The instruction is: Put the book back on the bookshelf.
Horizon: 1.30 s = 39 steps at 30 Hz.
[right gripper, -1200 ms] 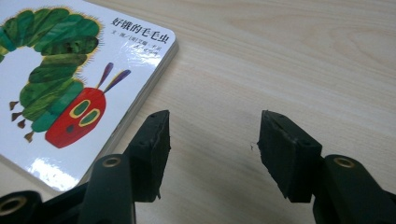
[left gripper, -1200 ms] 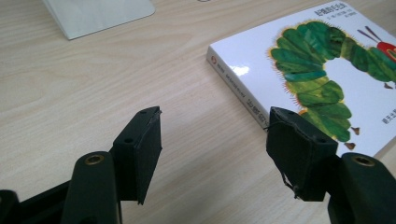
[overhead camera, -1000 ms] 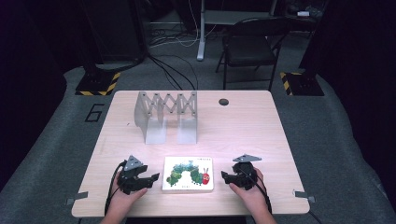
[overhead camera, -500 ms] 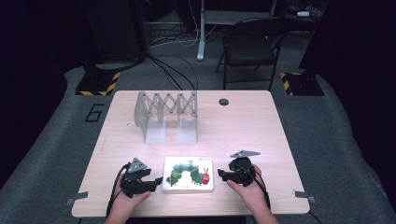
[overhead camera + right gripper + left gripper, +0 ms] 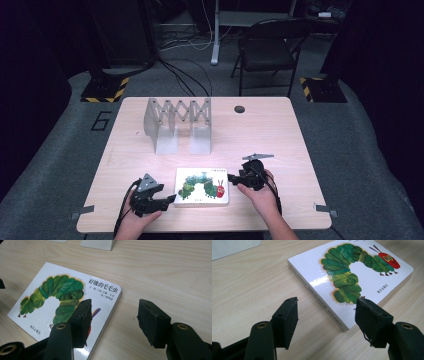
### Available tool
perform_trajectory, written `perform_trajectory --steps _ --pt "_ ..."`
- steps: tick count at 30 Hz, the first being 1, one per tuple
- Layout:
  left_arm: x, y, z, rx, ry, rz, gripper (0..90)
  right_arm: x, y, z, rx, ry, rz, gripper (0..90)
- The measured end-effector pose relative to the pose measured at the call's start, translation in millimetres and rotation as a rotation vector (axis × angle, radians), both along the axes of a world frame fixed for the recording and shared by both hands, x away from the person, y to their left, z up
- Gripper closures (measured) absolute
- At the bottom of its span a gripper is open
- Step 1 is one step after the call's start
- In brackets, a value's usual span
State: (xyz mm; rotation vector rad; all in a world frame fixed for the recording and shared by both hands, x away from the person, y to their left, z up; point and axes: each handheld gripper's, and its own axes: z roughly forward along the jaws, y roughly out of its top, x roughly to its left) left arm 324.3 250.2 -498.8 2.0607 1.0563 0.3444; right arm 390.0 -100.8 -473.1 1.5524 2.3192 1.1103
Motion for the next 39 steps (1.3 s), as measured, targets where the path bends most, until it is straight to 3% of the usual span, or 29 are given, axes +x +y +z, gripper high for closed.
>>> perform_trajectory --steps 3,10,21,27,31,33,39 --pt "-0.5 -0.3 -2.9 -0.017 0.017 0.001 35.1 5.6 4.4 0.1 0.011 0.005 0.002 46.6" --pt "-1.5 -3.9 -6.5 -0.006 0.038 -0.020 35.1 14.9 15.6 -3.0 0.005 0.026 0.028 49.7" --pt "-5.1 -7.8 -8.9 -0.010 0.020 -0.051 35.1 28.2 20.6 -7.8 0.056 0.106 0.031 52.9" --pt "-7.3 -15.0 -14.2 0.016 0.020 -0.087 31.3 34.0 23.3 -10.4 0.054 0.116 0.038 52.8" --pt "-8.7 -18.9 -17.1 0.011 0.022 -0.079 31.2 37.1 24.0 -12.4 0.059 0.127 0.031 52.7" --pt "-8.1 -18.3 -17.1 0.032 0.020 -0.096 31.1 38.6 24.2 -13.5 0.062 0.134 0.027 52.5" --pt "-8.7 -20.9 -23.1 0.039 0.017 -0.083 31.2 43.5 26.1 -17.2 0.080 0.159 0.026 52.3"
